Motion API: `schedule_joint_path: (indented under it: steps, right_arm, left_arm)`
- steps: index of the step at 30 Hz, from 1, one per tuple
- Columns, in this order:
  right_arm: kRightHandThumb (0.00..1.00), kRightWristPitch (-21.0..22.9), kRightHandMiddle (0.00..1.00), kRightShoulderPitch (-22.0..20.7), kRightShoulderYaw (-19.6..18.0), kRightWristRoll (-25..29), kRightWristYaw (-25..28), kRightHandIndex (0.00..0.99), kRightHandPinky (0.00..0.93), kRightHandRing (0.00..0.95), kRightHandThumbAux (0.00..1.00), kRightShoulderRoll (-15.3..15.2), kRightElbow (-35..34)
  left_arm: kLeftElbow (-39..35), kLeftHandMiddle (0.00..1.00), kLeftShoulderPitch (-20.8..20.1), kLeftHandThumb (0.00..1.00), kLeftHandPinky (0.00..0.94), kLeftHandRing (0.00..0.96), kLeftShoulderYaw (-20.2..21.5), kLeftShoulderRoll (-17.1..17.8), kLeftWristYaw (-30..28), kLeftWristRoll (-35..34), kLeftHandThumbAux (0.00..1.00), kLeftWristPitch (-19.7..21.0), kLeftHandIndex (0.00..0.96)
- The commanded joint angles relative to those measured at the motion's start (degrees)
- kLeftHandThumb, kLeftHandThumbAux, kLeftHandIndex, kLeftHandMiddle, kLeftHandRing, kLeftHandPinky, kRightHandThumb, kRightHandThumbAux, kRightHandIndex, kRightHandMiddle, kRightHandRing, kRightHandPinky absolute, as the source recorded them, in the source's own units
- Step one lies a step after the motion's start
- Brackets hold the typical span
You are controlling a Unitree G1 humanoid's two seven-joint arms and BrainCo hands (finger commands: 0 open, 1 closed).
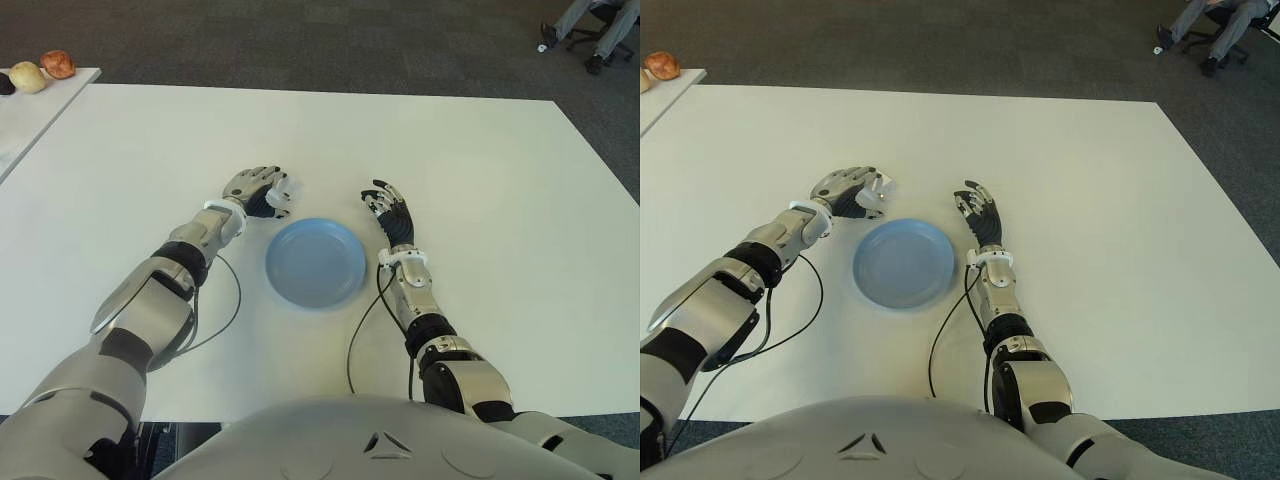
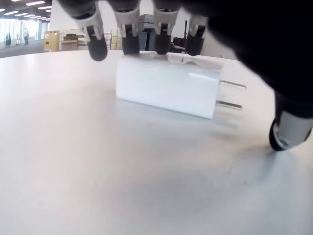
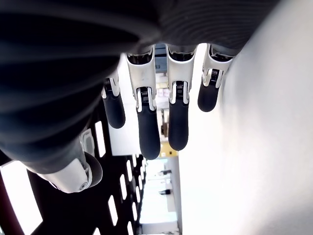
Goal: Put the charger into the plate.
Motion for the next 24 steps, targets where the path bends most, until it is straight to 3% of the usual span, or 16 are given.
schedule_joint_path:
  steps: [1, 24]
  right_arm:
    - [0.000, 3.38, 0.381, 3.14, -0.02, 0.36, 0.24, 0.201, 0.164, 0.303, 0.651, 0.04, 1.98]
    - [0.000, 2.83, 0.387, 3.09, -0.03, 0.14, 0.47, 0.214, 0.161, 0.305, 0.639, -0.38, 2.22]
  left_arm:
    - [1.63, 0.000, 3.18, 0.000, 0.004, 0.000, -2.94, 0.45, -4.84, 2.27, 0.446, 1.07, 0.000]
    - [-3.24, 0.005, 4.04, 0.000, 0.000, 0.000, -11.47, 6.87, -2.47, 9.70, 0.483, 1.57, 0.000]
